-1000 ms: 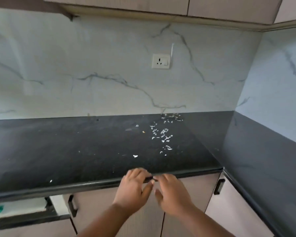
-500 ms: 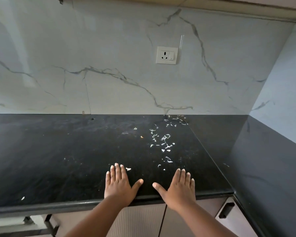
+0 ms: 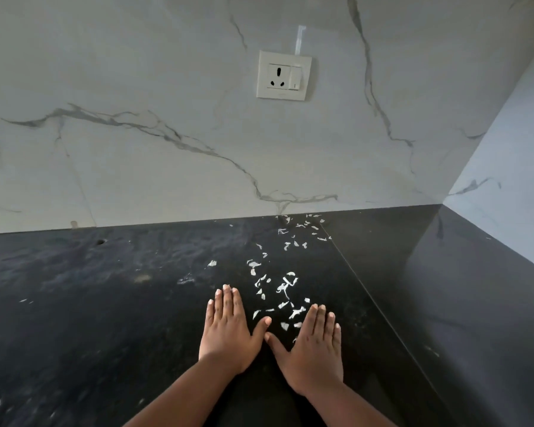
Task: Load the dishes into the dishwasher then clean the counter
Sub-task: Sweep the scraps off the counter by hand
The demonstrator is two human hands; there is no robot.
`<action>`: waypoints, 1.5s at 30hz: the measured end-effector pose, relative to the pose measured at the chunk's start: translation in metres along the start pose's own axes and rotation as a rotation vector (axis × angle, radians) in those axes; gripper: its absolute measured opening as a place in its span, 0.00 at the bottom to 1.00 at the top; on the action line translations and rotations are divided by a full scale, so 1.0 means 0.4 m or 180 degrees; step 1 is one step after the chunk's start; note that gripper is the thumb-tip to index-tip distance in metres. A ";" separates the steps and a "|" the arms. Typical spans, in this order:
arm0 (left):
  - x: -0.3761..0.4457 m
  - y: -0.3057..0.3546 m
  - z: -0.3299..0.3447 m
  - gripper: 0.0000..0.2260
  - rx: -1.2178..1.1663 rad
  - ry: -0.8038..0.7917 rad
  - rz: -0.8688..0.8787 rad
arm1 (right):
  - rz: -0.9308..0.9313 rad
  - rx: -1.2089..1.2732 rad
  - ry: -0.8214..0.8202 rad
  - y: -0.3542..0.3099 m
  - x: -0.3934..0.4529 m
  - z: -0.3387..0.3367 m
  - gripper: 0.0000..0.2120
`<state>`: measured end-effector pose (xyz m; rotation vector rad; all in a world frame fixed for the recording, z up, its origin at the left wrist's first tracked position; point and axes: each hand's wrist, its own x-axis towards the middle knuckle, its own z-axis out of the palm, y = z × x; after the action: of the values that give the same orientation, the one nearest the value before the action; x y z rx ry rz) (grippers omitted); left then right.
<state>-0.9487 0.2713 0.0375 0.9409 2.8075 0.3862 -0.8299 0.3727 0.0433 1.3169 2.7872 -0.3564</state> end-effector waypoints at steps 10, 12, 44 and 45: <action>0.265 0.024 -0.109 0.45 -0.0968 0.0210 0.0472 | -0.0630 0.1447 0.0237 0.104 0.370 -0.149 0.50; 0.337 0.036 -0.146 0.41 -0.1065 0.0086 0.0579 | -0.0598 0.1349 0.0213 0.148 0.484 -0.203 0.47; 0.653 0.159 -0.059 0.42 -0.0212 -0.1132 0.1446 | -0.3081 0.0063 -0.0639 0.078 0.792 -0.122 0.40; 0.624 0.138 -0.062 0.43 -0.0210 -0.1163 0.1518 | -0.3145 0.0073 -0.0678 0.080 0.764 -0.124 0.39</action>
<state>-1.1203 0.4609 0.0612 1.4931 2.2176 0.3184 -0.9977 0.6351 0.0451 -0.1987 2.9955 -0.4956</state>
